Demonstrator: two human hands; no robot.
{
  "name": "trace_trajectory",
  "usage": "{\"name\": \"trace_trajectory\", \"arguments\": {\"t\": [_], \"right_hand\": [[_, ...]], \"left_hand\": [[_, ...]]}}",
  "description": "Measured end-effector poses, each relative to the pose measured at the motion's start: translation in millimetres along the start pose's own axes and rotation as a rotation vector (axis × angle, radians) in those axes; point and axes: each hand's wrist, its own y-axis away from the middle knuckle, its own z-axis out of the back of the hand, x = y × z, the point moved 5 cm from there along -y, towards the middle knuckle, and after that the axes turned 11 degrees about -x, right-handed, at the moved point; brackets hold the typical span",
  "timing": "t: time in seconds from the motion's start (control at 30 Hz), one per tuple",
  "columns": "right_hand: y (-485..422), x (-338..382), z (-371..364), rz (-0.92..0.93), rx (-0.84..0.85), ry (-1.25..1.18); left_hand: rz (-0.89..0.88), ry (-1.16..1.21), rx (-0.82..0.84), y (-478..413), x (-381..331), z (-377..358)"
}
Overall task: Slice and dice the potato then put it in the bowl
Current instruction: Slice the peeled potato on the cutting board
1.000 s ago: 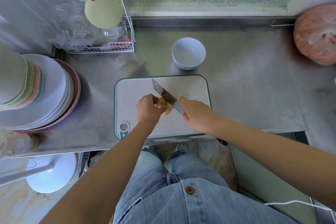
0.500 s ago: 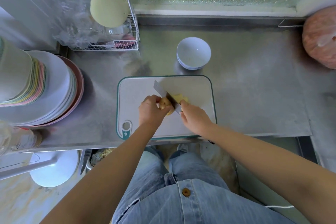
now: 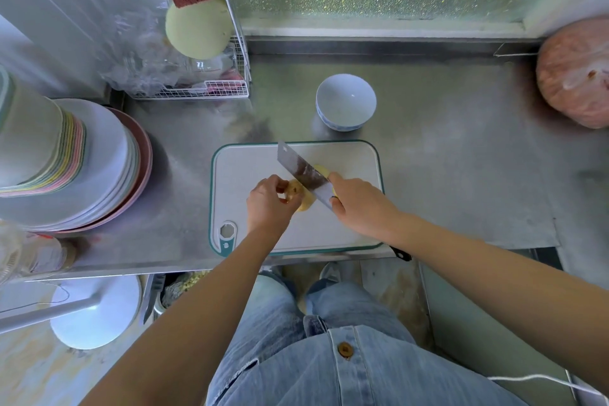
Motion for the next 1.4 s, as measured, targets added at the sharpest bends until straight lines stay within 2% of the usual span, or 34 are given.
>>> {"name": "trace_trajectory", "arguments": {"t": [0.2, 0.73, 1.0, 1.4], "right_hand": [[9.1, -6.6, 0.3, 0.016, 0.059, 0.027], [-10.9, -6.1, -56.3, -0.008, -0.006, -0.009], [-12.5, -5.7, -16.7, -0.02, -0.068, -0.075], [0.6, -2.5, -0.2, 0.029, 0.043, 0.024]], "left_hand": [[0.016, 0.009, 0.007, -1.7, 2.5, -2.0], [0.01, 0.039, 0.01, -3.4, 2.5, -1.2], [0.006, 0.015, 0.006, -3.9, 1.2, 0.5], [0.026, 0.012, 0.016, -3.5, 0.2, 1.6]]}}
